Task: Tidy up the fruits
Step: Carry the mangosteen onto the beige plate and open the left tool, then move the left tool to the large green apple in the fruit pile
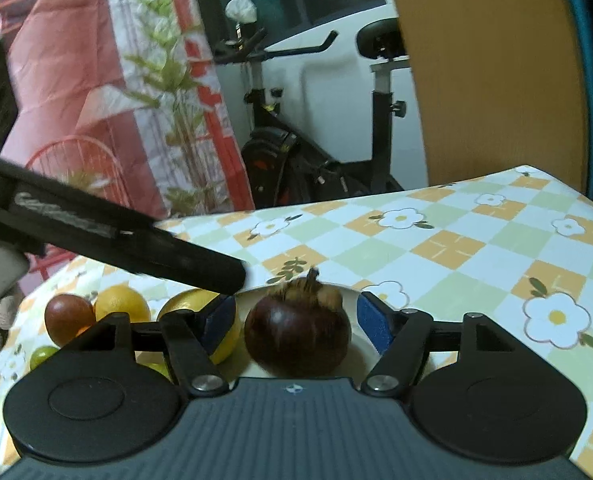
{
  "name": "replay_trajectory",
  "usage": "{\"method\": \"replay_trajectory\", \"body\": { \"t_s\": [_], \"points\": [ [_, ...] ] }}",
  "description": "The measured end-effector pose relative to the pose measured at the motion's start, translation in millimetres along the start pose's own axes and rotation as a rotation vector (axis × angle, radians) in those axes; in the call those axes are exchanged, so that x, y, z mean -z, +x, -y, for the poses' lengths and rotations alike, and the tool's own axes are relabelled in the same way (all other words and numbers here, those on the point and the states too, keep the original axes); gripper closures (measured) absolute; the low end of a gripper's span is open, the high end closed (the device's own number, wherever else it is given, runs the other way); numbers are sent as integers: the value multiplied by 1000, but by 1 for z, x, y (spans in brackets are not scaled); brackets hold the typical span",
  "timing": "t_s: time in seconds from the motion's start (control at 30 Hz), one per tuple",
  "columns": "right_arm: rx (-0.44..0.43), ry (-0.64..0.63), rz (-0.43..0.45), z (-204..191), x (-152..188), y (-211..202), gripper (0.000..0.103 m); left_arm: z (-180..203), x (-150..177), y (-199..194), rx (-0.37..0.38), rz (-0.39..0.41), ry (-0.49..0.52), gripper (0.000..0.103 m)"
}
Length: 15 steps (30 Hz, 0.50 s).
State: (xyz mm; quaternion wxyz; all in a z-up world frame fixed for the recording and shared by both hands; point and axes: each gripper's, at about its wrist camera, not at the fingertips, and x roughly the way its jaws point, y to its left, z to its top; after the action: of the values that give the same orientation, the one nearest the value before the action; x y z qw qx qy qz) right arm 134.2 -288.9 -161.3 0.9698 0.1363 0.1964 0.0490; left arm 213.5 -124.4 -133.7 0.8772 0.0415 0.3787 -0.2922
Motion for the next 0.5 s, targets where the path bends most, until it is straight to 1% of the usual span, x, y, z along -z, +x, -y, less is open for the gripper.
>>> {"method": "replay_trajectory", "body": {
  "t_s": [0.1, 0.23, 0.43, 0.5],
  "points": [
    [0, 18, 7, 2, 0, -4, 32, -10, 5, -16, -1, 28, -26, 43],
    [4, -5, 15, -3, 2, -8, 32, -30, 17, -41, -15, 62, -83, 43],
    [28, -64, 22, -15, 7, -14, 32, -72, 43, -78, -71, 112, -245, 43],
    [38, -71, 24, -17, 10, -16, 32, -85, 52, -89, -102, 119, -295, 43]
  ]
}}
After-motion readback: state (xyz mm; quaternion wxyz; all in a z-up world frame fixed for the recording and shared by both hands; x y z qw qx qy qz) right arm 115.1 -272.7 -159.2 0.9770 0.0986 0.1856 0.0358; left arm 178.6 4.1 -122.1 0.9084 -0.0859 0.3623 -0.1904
